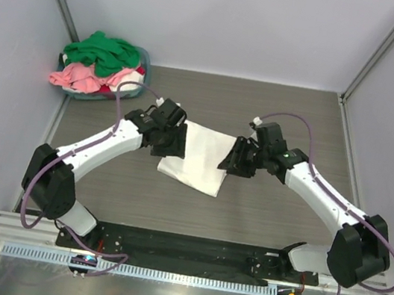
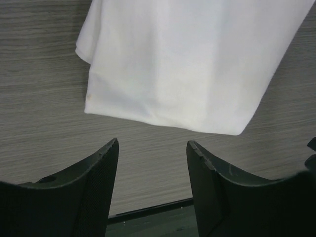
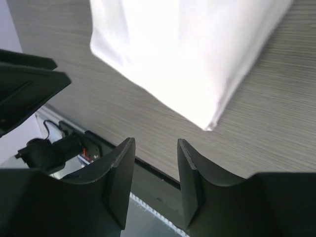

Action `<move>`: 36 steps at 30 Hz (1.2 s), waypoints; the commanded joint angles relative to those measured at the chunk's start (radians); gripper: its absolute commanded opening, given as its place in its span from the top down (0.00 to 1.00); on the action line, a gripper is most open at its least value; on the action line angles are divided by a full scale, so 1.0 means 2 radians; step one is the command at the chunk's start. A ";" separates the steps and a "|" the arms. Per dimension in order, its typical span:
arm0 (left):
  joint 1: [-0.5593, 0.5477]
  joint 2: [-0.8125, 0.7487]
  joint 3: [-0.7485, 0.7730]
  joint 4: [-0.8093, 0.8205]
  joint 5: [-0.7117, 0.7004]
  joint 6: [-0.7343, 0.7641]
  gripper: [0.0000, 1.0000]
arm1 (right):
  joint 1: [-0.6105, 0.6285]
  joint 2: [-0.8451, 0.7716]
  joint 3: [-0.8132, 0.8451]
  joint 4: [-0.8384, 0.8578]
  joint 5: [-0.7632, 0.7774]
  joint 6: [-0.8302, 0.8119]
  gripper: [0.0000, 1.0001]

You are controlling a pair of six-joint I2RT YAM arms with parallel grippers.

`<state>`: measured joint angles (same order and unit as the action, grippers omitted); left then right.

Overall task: Fold and stack the t-shirts
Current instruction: Fold the tshirt

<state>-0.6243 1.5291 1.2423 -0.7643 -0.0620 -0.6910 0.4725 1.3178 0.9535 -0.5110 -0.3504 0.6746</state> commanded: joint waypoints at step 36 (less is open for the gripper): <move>0.103 -0.188 -0.151 -0.045 -0.033 0.019 0.13 | 0.008 0.096 0.057 -0.046 0.052 -0.052 0.19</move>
<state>-0.4229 1.2774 0.8906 -0.7013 -0.0242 -0.6979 0.4923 1.5852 0.9661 -0.4995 -0.2874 0.6174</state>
